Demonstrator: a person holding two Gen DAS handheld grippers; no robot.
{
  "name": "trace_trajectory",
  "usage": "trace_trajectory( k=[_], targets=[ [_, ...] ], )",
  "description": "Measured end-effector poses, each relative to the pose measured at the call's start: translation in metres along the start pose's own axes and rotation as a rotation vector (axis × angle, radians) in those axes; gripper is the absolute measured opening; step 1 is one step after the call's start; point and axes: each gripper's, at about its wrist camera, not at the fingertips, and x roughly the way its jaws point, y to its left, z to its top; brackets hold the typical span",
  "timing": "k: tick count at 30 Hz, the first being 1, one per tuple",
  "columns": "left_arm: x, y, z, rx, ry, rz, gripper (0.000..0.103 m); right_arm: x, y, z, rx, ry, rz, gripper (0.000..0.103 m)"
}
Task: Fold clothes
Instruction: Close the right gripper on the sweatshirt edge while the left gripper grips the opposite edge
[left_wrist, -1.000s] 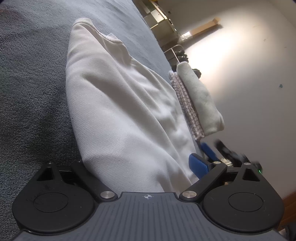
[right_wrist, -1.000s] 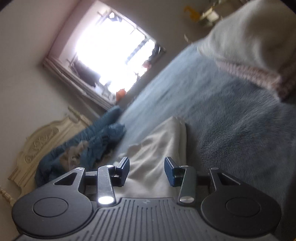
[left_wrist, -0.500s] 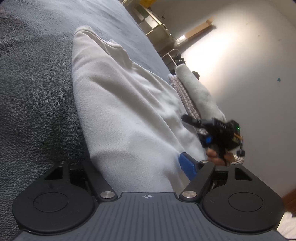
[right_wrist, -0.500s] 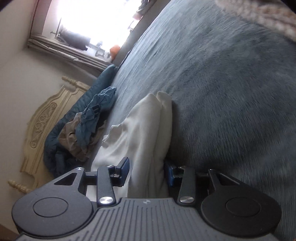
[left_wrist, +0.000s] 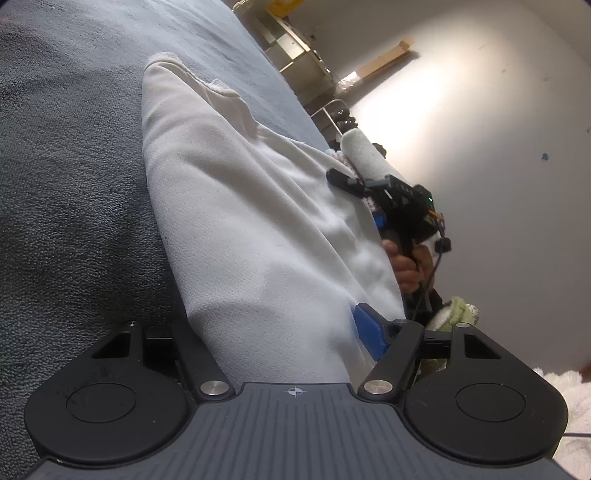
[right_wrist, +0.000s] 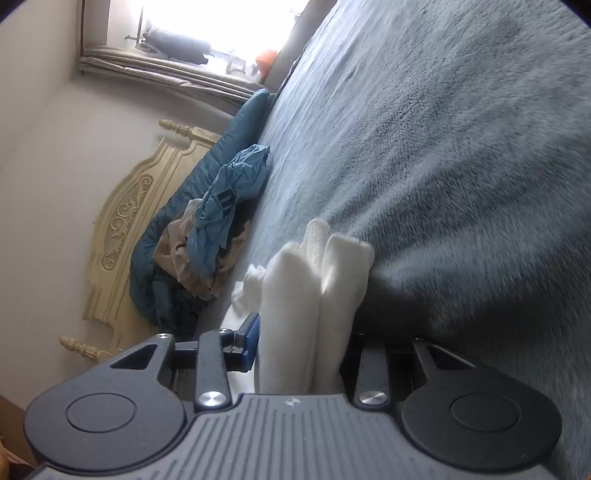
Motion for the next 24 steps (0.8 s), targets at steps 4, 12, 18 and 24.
trace_trajectory(
  k=[4,12,18,24],
  targets=[
    [-0.002,0.001,0.0,0.002,0.001,-0.003,0.069,0.006,0.001,0.005,-0.015,0.016,0.013,0.038],
    [-0.001,-0.001,0.001,-0.008,-0.007,0.001,0.068,0.024,0.008,0.013,-0.075,0.06,0.011,0.033],
    [-0.004,-0.004,-0.001,-0.039,-0.017,0.034,0.064,0.026,0.051,-0.007,-0.265,0.024,-0.236,0.026],
    [-0.006,-0.012,0.0,-0.059,-0.022,0.089,0.058,0.036,0.114,-0.039,-0.526,-0.039,-0.502,0.024]
  ],
)
